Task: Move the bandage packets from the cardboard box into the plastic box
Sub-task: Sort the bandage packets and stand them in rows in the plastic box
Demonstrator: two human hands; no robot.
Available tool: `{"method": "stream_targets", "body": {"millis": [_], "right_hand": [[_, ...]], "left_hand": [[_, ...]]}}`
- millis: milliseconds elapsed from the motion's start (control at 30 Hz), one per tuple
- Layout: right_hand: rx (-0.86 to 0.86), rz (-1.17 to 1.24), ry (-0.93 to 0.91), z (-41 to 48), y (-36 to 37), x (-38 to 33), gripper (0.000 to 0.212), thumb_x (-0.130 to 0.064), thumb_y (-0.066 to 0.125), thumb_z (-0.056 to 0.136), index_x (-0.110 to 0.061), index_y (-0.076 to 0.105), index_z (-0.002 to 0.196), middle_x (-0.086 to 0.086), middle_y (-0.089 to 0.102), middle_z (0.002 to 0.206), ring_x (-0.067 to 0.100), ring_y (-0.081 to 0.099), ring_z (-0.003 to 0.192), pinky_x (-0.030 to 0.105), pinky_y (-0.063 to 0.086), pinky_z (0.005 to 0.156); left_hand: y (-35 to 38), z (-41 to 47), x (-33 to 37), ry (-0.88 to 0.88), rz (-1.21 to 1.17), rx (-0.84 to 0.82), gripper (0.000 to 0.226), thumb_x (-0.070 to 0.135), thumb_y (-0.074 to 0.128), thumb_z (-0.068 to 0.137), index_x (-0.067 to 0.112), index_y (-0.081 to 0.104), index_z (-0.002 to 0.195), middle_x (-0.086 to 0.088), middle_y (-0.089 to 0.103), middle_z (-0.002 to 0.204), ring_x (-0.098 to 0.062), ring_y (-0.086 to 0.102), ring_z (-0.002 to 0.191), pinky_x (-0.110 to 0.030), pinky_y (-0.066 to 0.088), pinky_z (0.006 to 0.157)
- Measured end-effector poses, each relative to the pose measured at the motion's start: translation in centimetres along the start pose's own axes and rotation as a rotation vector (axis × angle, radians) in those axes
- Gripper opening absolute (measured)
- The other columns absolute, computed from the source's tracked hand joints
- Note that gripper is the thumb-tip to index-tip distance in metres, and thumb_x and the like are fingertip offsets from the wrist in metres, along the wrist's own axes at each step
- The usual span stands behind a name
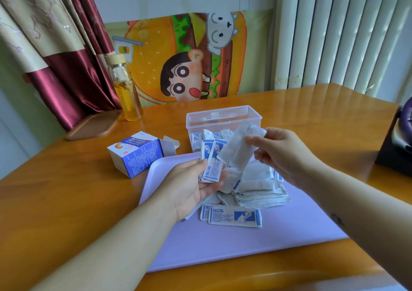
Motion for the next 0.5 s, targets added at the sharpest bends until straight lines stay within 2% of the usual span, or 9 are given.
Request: {"method": "stream_targets", "body": {"millis": [67,133,200,233,267,333,500], "right_hand": [[0.11,-0.049,-0.201,-0.9,-0.9,-2.4,0.002,-0.01,0.063,0.087,-0.009,0.065,0.086,-0.001,0.063,0.059,0.004,0.054,0.048,0.019,0.042,0.052],[0.246,-0.268,-0.615,-3.7,-0.9,-6.7,0.006,-0.005,0.065,0.084,-0.009,0.063,0.08,-0.002,0.067,0.067,0.002,0.059,0.055,0.017,0.045,0.053],[0.166,-0.614,-1.045,-7.0,2.3,-8.5,0.012,0.003,0.067,0.078,-0.008,0.064,0.074,0.0,0.069,0.079,0.013,0.063,0.066,0.024,0.049,0.059],[0.081,-0.787,-1.169,-7.8,4.2,-7.6,0.012,0.003,0.066,0.076,-0.008,0.063,0.072,0.002,0.069,0.082,0.021,0.063,0.066,0.029,0.049,0.058],[0.018,-0.926,-1.218,-7.8,5.5,-6.5,0.012,0.002,0.066,0.075,-0.008,0.062,0.071,0.003,0.068,0.082,0.026,0.062,0.064,0.032,0.047,0.056],[-0.024,-1.061,-1.198,-7.2,6.4,-5.0,0.012,0.001,0.066,0.073,-0.01,0.06,0.07,0.003,0.067,0.08,0.029,0.059,0.058,0.034,0.045,0.05],[-0.063,-1.029,-1.129,-6.8,6.4,-4.8,0.01,-0.003,0.065,0.073,-0.011,0.06,0.071,0.001,0.068,0.088,0.032,0.058,0.055,0.033,0.047,0.046]], "left_hand": [[-0.1,0.1,-0.2,-0.002,-0.032,0.015,0.02,0.011,0.044,0.099,0.01,0.061,0.109,-0.009,0.072,0.092,-0.015,0.071,0.07,-0.022,0.057,0.056],[0.1,0.2,-0.3,0.003,-0.051,0.024,0.018,0.01,0.046,0.097,0.01,0.063,0.101,-0.006,0.072,0.083,-0.012,0.071,0.065,-0.021,0.055,0.053],[0.3,0.2,-0.5,0.01,-0.063,0.036,0.017,0.009,0.047,0.096,0.01,0.064,0.093,-0.006,0.071,0.077,-0.011,0.069,0.064,-0.02,0.055,0.052],[0.4,0.2,-0.5,0.019,-0.054,0.041,0.016,0.01,0.049,0.095,0.011,0.065,0.091,-0.005,0.07,0.076,-0.012,0.067,0.064,-0.019,0.054,0.052],[0.7,0.2,-0.4,0.032,-0.039,0.04,0.016,0.011,0.051,0.094,0.012,0.066,0.089,-0.004,0.07,0.075,-0.012,0.065,0.066,-0.019,0.054,0.052],[1.1,0.1,-0.3,0.055,-0.013,0.032,0.013,0.013,0.054,0.093,0.015,0.067,0.09,-0.002,0.07,0.074,-0.012,0.064,0.068,-0.019,0.053,0.055],[0.3,0.1,-0.3,0.072,-0.038,0.085,0.013,0.013,0.055,0.093,0.017,0.066,0.099,-0.003,0.072,0.081,-0.013,0.067,0.07,-0.022,0.053,0.056]]}}
Point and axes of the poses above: each hand's wrist, its own z-axis towards the middle knuckle, its own y-axis out of the palm, x = y × z, the point moved 10 cm from there along z, towards the middle knuckle
